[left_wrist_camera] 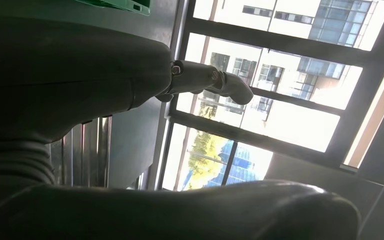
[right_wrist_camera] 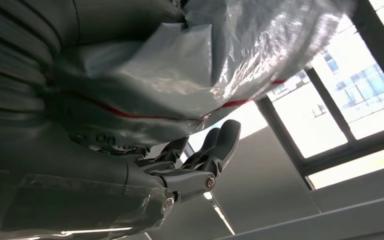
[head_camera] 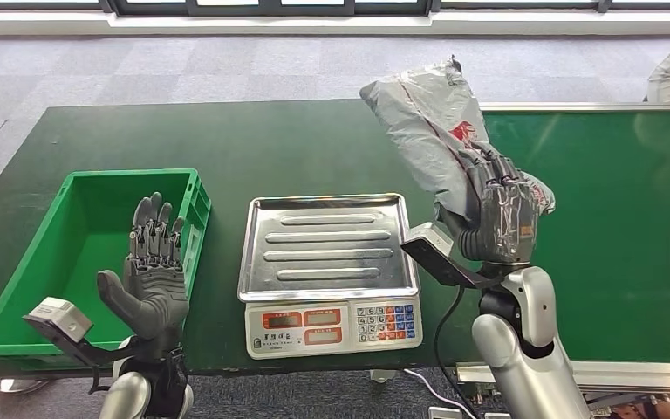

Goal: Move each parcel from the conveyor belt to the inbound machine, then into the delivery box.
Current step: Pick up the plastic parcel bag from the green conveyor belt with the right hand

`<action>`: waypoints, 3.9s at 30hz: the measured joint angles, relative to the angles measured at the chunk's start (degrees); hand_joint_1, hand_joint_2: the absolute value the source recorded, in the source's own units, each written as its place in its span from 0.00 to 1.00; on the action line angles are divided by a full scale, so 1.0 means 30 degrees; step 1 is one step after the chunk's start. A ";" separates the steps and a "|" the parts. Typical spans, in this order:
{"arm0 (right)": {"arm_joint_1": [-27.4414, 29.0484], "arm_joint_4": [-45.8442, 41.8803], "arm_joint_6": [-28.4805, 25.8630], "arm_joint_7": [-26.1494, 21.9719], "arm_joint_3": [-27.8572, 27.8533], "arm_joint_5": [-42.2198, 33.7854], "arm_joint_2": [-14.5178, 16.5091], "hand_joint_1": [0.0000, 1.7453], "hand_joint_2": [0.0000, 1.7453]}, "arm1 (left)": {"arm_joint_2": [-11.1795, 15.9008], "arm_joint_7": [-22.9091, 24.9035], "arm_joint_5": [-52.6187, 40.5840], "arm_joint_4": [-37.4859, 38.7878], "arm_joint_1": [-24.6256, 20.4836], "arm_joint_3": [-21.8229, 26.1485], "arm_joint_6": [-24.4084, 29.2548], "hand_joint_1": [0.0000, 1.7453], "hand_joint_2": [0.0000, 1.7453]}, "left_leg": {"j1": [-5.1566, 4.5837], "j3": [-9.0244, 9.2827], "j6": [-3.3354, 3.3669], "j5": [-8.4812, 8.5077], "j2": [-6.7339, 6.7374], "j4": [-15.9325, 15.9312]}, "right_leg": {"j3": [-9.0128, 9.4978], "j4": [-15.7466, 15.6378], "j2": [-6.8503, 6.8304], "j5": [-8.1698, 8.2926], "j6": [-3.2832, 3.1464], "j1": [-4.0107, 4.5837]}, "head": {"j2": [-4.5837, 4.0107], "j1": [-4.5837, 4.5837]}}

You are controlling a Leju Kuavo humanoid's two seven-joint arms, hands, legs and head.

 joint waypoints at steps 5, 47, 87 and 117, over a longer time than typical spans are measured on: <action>-0.0398 0.0260 0.0011 -0.0076 0.0398 -0.0384 -0.0002 1.00 1.00 | 0.0044 0.0082 0.0246 0.0269 -0.0139 -0.0073 -0.0111 0.00 0.00 | 0.0000 -0.0020 0.0003 -0.0003 -0.0004 0.0000 | -0.0009 -0.0001 -0.0009 -0.0002 0.0002 -0.0005 | 0.0000 0.0000; -0.3237 0.5246 0.1257 -0.2836 0.4231 -0.5939 0.2492 0.25 1.00 | 0.0574 0.0106 0.1907 0.2313 -0.1475 -0.1210 -0.0497 0.00 0.00 | 0.0005 -0.0040 -0.0031 0.0033 -0.0010 -0.0003 | -0.0035 0.0004 -0.0010 0.0018 -0.0019 0.0007 | 0.0000 0.0000; 0.1105 0.0933 -0.0561 0.1271 0.0680 -0.3638 0.1758 0.00 0.00 | 0.0490 0.0326 0.1049 0.1095 -0.0426 -0.1211 -0.0160 0.00 0.00 | -0.0003 -0.0067 -0.0009 0.0003 0.0002 0.0000 | -0.0076 -0.0002 0.0003 0.0013 -0.0015 0.0003 | 0.0000 0.0000; 0.5305 -0.0777 0.3570 0.6731 -0.1962 0.0319 0.0858 0.00 1.00 | 0.0362 0.1453 0.0359 -0.0570 0.1361 -0.1197 -0.1246 0.00 0.00 | -0.0002 -0.0175 -0.0009 -0.0022 0.0015 -0.0003 | -0.0083 -0.0005 0.0009 0.0000 -0.0008 0.0000 | 0.0000 0.0000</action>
